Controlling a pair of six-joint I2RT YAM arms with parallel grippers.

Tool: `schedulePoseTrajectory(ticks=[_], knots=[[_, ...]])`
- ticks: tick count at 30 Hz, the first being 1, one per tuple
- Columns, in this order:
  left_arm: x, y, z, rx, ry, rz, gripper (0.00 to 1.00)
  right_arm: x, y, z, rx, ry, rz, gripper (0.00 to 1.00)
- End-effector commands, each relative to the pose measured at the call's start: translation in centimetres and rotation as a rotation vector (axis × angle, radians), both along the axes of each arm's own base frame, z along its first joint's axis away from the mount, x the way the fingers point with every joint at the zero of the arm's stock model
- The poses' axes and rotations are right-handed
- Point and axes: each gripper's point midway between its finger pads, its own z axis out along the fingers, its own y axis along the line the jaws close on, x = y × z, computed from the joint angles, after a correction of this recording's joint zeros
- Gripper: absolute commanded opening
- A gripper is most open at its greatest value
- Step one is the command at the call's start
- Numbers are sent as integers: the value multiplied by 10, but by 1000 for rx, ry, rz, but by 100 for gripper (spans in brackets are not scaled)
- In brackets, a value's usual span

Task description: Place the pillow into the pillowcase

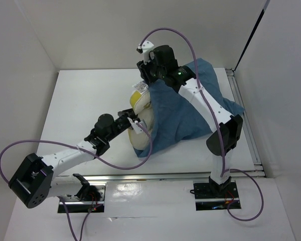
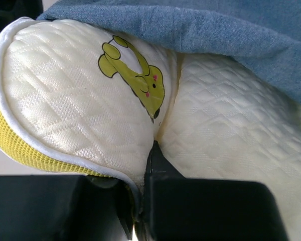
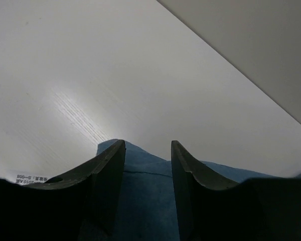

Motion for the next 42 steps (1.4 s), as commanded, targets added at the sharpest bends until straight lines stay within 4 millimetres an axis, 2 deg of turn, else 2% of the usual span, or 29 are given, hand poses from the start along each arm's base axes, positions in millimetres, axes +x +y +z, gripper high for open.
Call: schedulePoseTrajectory(ticks=[1, 7, 8, 9, 13, 16, 17, 18, 22, 23, 26, 30, 31, 34, 39, 42], knots=[[-6, -1, 51, -37, -160, -22, 0, 1, -7, 43, 61, -121, -26, 49], [-7, 0, 44, -27, -145, -23, 0, 2, -13, 41, 68, -58, 0, 49], [-7, 0, 44, -27, -145, -23, 0, -1, -11, 34, 58, -30, 15, 49], [-7, 0, 44, -27, -145, -23, 0, -2, -13, 42, 80, -26, 22, 49], [-7, 0, 39, -21, -138, -23, 0, -22, 1, 39, 124, 48, 148, 53], [-7, 0, 42, -27, -145, -23, 0, -41, 6, 39, 134, 105, 225, 54], [-7, 1, 42, -20, -152, -22, 0, -42, 2, 38, 127, 113, 230, 54], [-6, 0, 39, -15, -144, -23, 0, -46, 1, 26, 108, 161, 234, 54], [-6, -2, 45, -25, -160, -31, 0, -51, 0, 3, 78, 240, 237, 54], [-6, -2, 45, -25, -160, -31, 0, -49, -1, -2, 71, 241, 227, 54], [-6, -2, 45, -25, -160, -31, 0, -49, -3, 3, 67, 219, 222, 54], [-6, -2, 43, -20, -152, -31, 0, -45, -10, -8, 29, 225, 183, 54], [-6, -3, 47, -25, -160, -31, 0, -42, -11, -16, 17, 239, 174, 54], [-7, -2, 48, -25, -158, -31, 0, -38, -12, -16, 0, 218, 142, 54], [-9, 0, 56, -31, -167, -31, 0, -29, -17, -44, -65, 251, 110, 54], [-9, 0, 56, -31, -167, -31, 0, -29, -17, -44, -72, 245, 115, 38]])
